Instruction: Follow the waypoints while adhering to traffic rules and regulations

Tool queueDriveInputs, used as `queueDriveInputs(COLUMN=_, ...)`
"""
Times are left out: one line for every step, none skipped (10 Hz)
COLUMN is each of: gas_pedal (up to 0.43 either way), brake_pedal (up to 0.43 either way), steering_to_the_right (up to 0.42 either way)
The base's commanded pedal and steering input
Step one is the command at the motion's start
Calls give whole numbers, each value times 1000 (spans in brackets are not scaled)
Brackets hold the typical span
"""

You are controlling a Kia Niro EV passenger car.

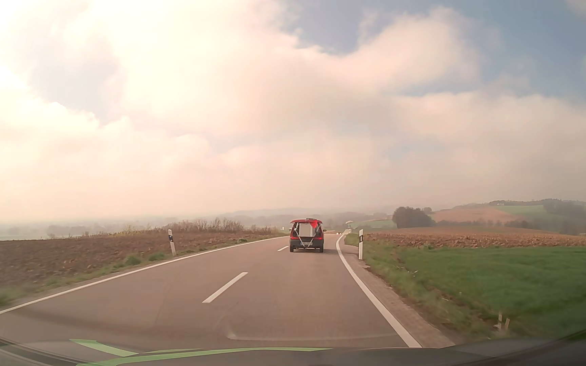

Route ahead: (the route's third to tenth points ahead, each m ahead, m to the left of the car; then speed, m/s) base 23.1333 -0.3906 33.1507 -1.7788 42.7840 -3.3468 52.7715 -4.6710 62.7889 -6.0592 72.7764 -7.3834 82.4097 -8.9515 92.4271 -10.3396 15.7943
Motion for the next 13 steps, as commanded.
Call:
queueDriveInputs(gas_pedal=98, brake_pedal=0, steering_to_the_right=21)
queueDriveInputs(gas_pedal=110, brake_pedal=0, steering_to_the_right=21)
queueDriveInputs(gas_pedal=110, brake_pedal=0, steering_to_the_right=21)
queueDriveInputs(gas_pedal=110, brake_pedal=0, steering_to_the_right=21)
queueDriveInputs(gas_pedal=110, brake_pedal=0, steering_to_the_right=21)
queueDriveInputs(gas_pedal=110, brake_pedal=0, steering_to_the_right=21)
queueDriveInputs(gas_pedal=110, brake_pedal=0, steering_to_the_right=21)
queueDriveInputs(gas_pedal=110, brake_pedal=0, steering_to_the_right=21)
queueDriveInputs(gas_pedal=110, brake_pedal=0, steering_to_the_right=21)
queueDriveInputs(gas_pedal=110, brake_pedal=0, steering_to_the_right=21)
queueDriveInputs(gas_pedal=118, brake_pedal=0, steering_to_the_right=20)
queueDriveInputs(gas_pedal=118, brake_pedal=0, steering_to_the_right=19)
queueDriveInputs(gas_pedal=118, brake_pedal=0, steering_to_the_right=19)
